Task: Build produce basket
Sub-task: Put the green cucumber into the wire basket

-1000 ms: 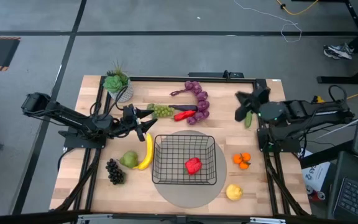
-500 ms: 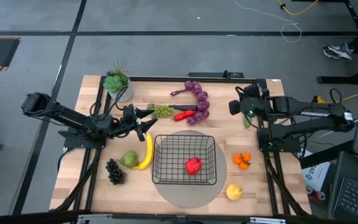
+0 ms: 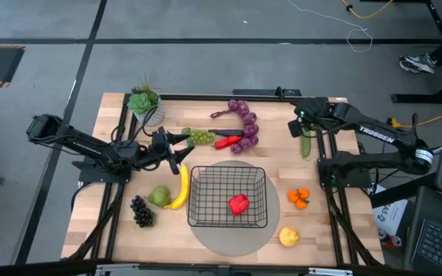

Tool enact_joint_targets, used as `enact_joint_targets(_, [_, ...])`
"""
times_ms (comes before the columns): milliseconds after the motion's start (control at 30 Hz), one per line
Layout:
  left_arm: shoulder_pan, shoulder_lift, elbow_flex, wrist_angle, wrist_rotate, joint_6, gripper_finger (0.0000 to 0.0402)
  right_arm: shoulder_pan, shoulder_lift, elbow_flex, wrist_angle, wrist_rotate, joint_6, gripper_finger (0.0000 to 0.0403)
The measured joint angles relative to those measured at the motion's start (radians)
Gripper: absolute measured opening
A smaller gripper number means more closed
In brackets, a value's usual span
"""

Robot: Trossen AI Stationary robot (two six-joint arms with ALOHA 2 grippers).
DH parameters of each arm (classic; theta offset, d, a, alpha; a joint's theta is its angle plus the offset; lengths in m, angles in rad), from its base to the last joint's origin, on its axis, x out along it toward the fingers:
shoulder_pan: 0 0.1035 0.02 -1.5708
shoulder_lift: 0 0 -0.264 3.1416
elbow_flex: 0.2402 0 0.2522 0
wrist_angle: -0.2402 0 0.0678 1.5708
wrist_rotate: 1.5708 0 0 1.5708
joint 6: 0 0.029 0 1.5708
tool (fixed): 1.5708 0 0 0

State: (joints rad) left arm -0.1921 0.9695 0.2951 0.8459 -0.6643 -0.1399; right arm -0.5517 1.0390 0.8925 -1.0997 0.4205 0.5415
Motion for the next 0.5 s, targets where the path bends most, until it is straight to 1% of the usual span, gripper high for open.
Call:
enact_joint_targets(67, [0.0, 0.0, 0.0, 0.0, 0.0, 0.017, 0.0247, -0.005, 0.009, 0.0, 0.004, 0.004, -0.051, 0.0005])
enact_joint_targets(200, [0.0, 0.0, 0.0, 0.0, 0.0, 0.045, 0.0247, -0.005, 0.028, 0.0, 0.011, 0.002, -0.019, 0.0004])
enact_joint_targets(267, [0.0, 0.0, 0.0, 0.0, 0.0, 0.046, 0.0247, -0.005, 0.038, 0.0, 0.009, 0.004, 0.008, 0.0012])
enact_joint_targets(400, [0.0, 0.0, 0.0, 0.0, 0.0, 0.045, 0.0247, -0.005, 0.06, 0.0, 0.008, 0.024, -0.003, 0.0049])
enact_joint_targets(500, [0.0, 0.0, 0.0, 0.0, 0.0, 0.045, 0.0247, -0.005, 0.08, -0.001, 0.007, 0.116, -0.037, 0.009])
